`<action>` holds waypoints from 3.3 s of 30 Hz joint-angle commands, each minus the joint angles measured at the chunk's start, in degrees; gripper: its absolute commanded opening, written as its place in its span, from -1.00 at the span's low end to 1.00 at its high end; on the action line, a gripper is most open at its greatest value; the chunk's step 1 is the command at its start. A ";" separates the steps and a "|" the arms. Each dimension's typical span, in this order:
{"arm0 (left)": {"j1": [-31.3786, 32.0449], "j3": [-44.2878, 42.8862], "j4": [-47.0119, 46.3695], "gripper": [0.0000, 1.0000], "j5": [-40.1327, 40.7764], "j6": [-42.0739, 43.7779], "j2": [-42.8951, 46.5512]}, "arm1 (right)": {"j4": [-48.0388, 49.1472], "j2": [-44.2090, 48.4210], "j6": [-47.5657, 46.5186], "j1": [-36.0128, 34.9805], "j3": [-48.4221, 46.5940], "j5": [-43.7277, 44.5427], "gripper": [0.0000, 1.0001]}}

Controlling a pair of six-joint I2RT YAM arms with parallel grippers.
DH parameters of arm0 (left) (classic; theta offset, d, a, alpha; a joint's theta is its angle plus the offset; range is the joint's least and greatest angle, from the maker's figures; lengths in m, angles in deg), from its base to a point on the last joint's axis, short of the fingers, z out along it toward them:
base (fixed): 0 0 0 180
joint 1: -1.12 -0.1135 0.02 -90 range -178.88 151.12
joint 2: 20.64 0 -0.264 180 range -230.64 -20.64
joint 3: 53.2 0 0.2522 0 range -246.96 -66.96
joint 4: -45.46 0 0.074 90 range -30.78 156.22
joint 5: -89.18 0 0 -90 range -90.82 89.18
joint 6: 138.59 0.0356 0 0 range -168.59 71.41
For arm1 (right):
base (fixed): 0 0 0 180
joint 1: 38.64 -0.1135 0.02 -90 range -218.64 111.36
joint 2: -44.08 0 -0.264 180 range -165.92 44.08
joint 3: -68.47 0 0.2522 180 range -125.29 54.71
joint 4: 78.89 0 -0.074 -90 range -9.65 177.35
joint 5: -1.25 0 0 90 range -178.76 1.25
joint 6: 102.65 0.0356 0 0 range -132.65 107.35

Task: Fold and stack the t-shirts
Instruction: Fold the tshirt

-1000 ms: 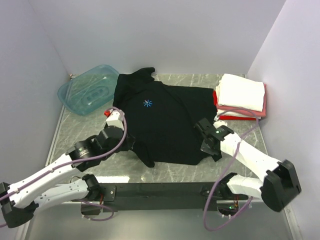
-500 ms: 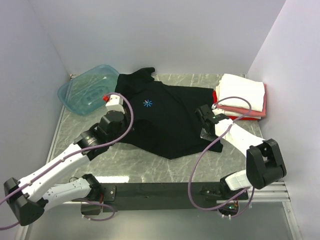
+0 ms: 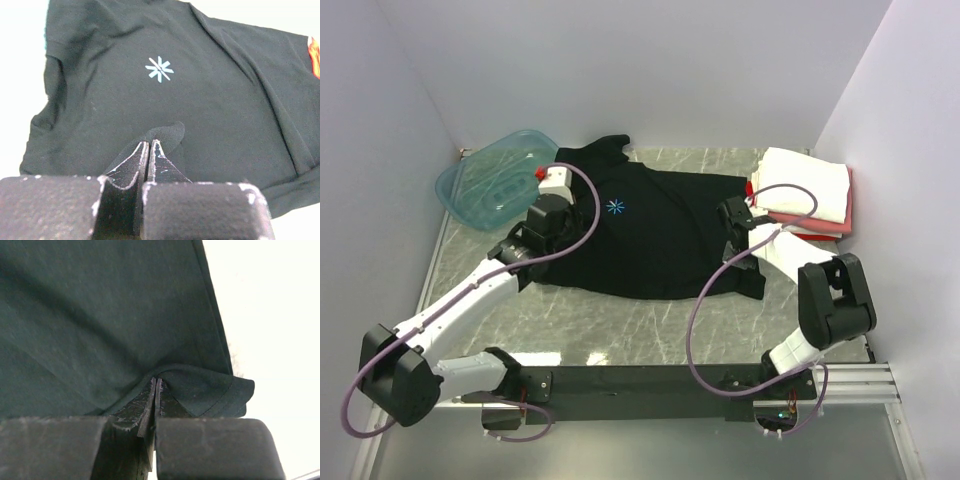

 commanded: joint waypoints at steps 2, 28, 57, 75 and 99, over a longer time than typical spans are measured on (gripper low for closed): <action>-3.41 -1.89 -6.33 -0.99 -2.52 2.38 0.23 | 2.22 -1.95 -2.80 1.15 -4.56 0.62 -1.00; -14.31 -9.62 -18.10 -0.99 -13.42 7.65 -10.84 | -1.65 -12.06 -6.49 3.53 -20.55 0.89 -1.00; -17.22 -16.77 -18.19 0.99 -8.24 4.76 -17.10 | -1.13 -9.09 -8.25 3.53 -24.00 -2.45 -0.21; -15.99 15.69 2.19 0.61 3.54 -13.26 4.19 | 5.38 7.97 -4.91 3.96 1.32 -8.61 -0.18; -24.07 10.06 1.58 0.31 -4.80 -10.89 -13.92 | 9.95 9.12 -6.05 20.31 10.29 -16.16 -0.17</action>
